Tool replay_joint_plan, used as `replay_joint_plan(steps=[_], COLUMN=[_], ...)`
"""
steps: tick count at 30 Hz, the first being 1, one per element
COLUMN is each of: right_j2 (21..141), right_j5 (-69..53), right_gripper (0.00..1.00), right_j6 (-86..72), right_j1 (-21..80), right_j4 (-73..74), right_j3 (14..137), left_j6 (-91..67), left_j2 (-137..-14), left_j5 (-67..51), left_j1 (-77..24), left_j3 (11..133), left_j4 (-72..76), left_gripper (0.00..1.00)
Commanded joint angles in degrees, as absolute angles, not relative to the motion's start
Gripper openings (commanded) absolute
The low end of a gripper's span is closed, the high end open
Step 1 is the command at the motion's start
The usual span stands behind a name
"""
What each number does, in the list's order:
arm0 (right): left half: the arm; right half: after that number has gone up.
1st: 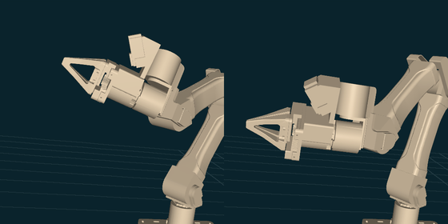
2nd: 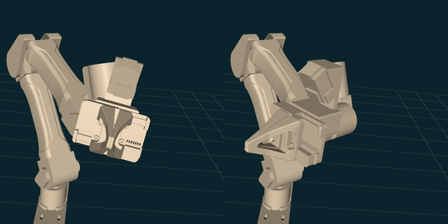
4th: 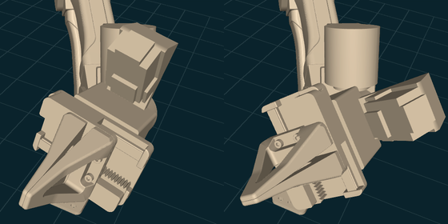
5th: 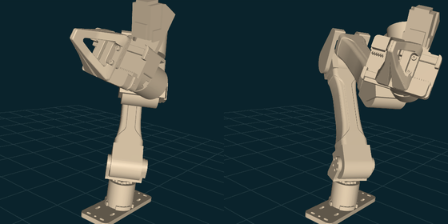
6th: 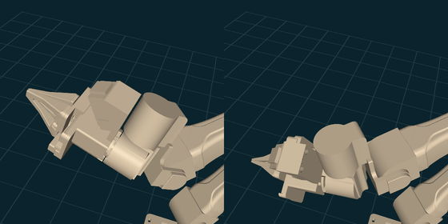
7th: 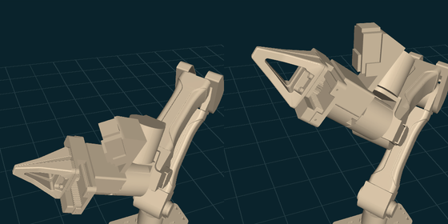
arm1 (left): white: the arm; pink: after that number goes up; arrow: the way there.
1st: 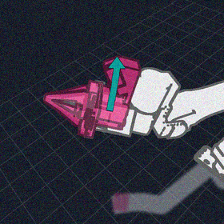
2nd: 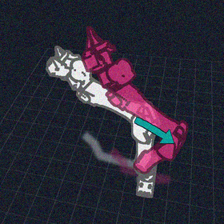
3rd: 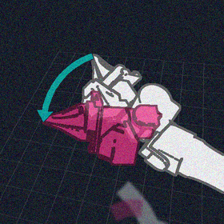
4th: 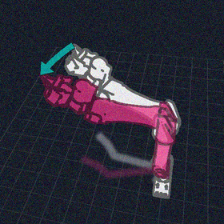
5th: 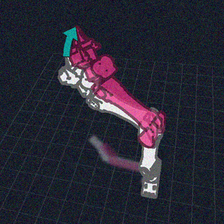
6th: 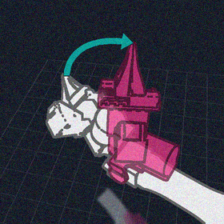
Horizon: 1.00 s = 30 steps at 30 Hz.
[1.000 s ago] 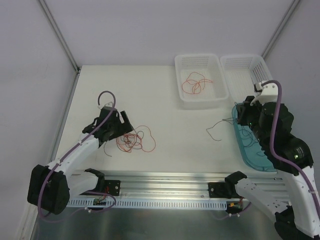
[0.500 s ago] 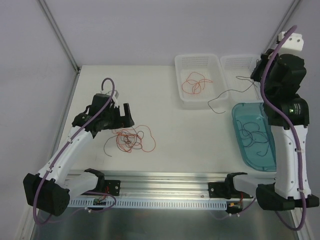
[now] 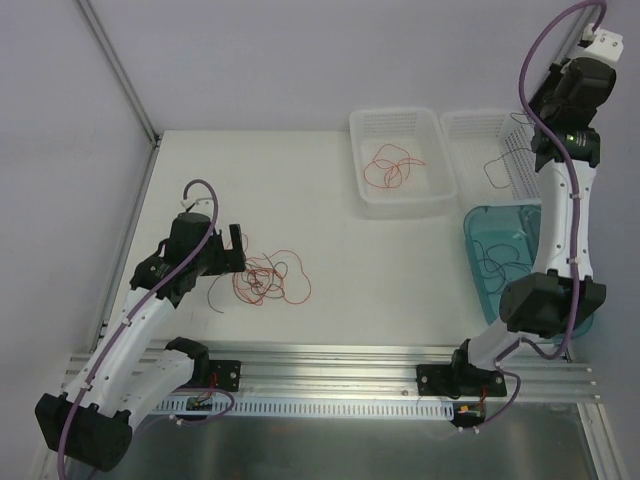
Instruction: Untangle the cables
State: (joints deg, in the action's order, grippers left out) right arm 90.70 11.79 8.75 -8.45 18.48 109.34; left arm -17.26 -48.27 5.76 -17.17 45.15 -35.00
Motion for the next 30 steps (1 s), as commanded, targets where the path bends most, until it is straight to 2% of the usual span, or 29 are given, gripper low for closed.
replay_joint_plan(steps=[1,5,7,9,10,12,13,16,17,21,30], right_j2=[96.2,103.4,107.7,110.3,112.3,113.3,113.6,112.8,111.9,108.7,100.6], right_j5=[7.2,5.7,5.3,3.5,3.1,1.4,0.8,-3.3,-4.3,-9.3,-19.0], right_gripper=[0.01,0.01,0.06,0.23,0.37,0.48,0.6,0.8,0.84,0.93,0.92], right_j6=[6.1,6.4,6.4,5.9,5.5,4.4,3.3,1.8,1.4,0.6,0.2], right_j1=[-12.5,-13.7,-13.8,-13.8,-13.8,-13.8,-13.8,-13.7,-13.5,-11.4,4.8], right_j4=[10.4,8.3,8.3,8.2,8.3,8.5,8.8,9.4,10.0,13.9,18.6], right_j3=[112.3,114.0,114.4,114.2,114.1,113.6,113.2,112.7,112.8,112.4,101.9], left_j6=[-16.3,-16.0,-16.0,-15.9,-15.9,-15.8,-15.7,-15.6,-15.6,-15.6,-16.7], left_j2=[-47.6,-48.6,-49.0,-49.6,-49.7,-50.2,-50.2,-50.5,-50.5,-49.5,-46.2], left_j5=[9.7,11.2,11.9,12.1,12.4,12.6,12.7,12.6,12.6,12.8,15.0], left_j1=[-16.8,-16.7,-16.5,-16.3,-16.3,-16.0,-16.0,-15.9,-16.0,-15.8,-15.4], left_j3=[44.3,44.4,44.5,44.5,44.5,44.5,44.5,44.6,44.7,44.8,44.4], left_j4=[-34.1,-34.1,-34.1,-34.1,-34.1,-34.1,-34.2,-34.1,-34.1,-34.1,-34.3], left_gripper=[0.99,0.99,0.99,0.99,0.99,0.99,0.99,0.99,0.99,0.99,0.99])
